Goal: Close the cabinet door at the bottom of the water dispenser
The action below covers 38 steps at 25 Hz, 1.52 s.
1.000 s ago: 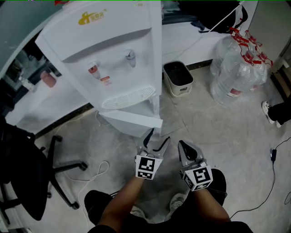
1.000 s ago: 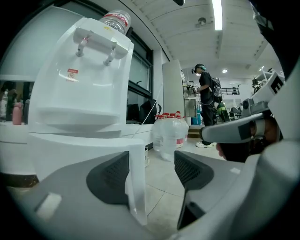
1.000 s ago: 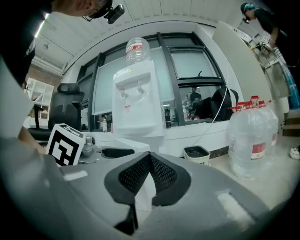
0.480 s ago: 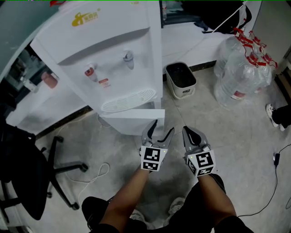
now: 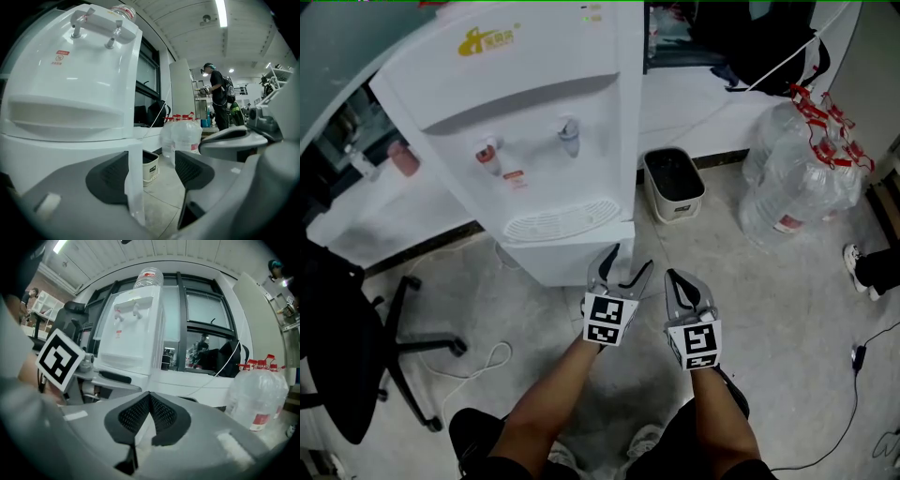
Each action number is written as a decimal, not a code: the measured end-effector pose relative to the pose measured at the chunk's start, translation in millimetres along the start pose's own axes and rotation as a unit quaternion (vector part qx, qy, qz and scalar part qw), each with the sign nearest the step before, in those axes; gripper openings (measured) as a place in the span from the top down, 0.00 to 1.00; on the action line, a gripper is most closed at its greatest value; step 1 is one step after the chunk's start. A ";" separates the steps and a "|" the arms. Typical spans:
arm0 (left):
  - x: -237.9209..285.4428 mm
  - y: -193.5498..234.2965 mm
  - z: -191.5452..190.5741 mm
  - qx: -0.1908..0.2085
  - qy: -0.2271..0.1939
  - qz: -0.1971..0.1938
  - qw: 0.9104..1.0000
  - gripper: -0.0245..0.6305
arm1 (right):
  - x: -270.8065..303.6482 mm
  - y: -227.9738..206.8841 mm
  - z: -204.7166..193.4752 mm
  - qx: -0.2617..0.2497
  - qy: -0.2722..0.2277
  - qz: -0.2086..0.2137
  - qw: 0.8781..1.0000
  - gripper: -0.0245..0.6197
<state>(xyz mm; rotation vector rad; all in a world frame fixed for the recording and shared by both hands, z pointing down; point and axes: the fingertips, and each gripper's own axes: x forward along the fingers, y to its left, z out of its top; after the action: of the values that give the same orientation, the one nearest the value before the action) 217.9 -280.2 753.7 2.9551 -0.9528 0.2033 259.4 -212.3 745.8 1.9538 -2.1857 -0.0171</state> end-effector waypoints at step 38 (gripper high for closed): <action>-173.2 -23.1 223.2 -0.006 0.017 0.004 1.000 0.94 | -81.1 33.2 244.9 0.055 0.074 -0.001 0.996 0.96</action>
<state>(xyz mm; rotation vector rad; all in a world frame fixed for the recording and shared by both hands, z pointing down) 117.8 -176.3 509.7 2.9283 -0.9581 0.2452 195.0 -160.4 499.2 1.9457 -2.1298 0.2458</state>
